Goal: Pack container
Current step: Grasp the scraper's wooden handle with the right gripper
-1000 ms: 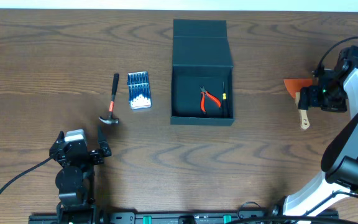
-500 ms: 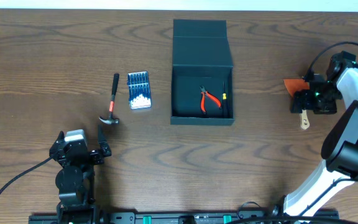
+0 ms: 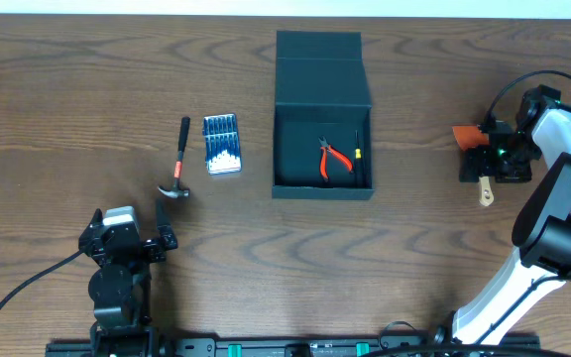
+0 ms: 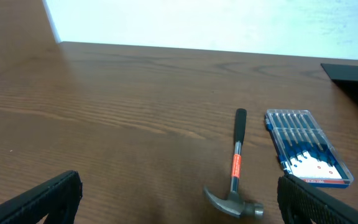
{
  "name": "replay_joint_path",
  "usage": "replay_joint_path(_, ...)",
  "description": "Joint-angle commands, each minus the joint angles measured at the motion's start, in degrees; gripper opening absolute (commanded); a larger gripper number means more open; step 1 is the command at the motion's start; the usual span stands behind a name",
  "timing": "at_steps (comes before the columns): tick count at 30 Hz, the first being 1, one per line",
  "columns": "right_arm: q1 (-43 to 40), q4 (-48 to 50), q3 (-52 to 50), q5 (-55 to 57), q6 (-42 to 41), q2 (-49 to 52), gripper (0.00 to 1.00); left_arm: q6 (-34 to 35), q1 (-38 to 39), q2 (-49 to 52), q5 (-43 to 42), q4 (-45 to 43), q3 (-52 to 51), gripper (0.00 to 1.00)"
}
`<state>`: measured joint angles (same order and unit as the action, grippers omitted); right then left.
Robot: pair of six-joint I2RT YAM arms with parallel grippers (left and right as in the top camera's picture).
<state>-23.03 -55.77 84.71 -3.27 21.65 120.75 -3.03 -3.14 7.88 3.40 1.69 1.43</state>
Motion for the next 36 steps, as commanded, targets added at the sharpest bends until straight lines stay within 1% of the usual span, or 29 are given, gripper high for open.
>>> replay_joint_path(1, 0.5, 0.7, -0.2, -0.8, 1.2, 0.9, 0.81, -0.3, 0.2, -0.2, 1.3, 2.1, -1.2, 0.99)
replay_joint_path(11, 0.5, 2.1, -0.2, -0.6, 1.3, 1.0, 0.81, -0.3, 0.2, -0.2, 1.3, 2.1, -1.2, 0.98)
replay_joint_path(21, 0.6, 2.5, -0.2, 0.2, -0.4, 2.2, 0.8, -0.3, 0.2, -0.2, 1.3, 2.2, -1.2, 0.98)
replay_joint_path(29, 0.7, 4.6, -2.9, 0.2, -0.9, 2.6, 0.8, -0.3, 0.2, -0.2, 1.3, 2.1, -1.2, 0.98)
replay_joint_path(33, 1.0, 6.2, -5.4, 0.3, -0.9, 2.6, 0.79, -0.3, 0.2, -0.2, 1.3, 2.1, -1.2, 0.99)
replay_joint_path(36, 1.0, 6.3, -5.7, 0.2, -0.9, 2.6, 0.75, -0.3, 0.2, -0.2, 1.3, 2.1, -1.2, 0.98)
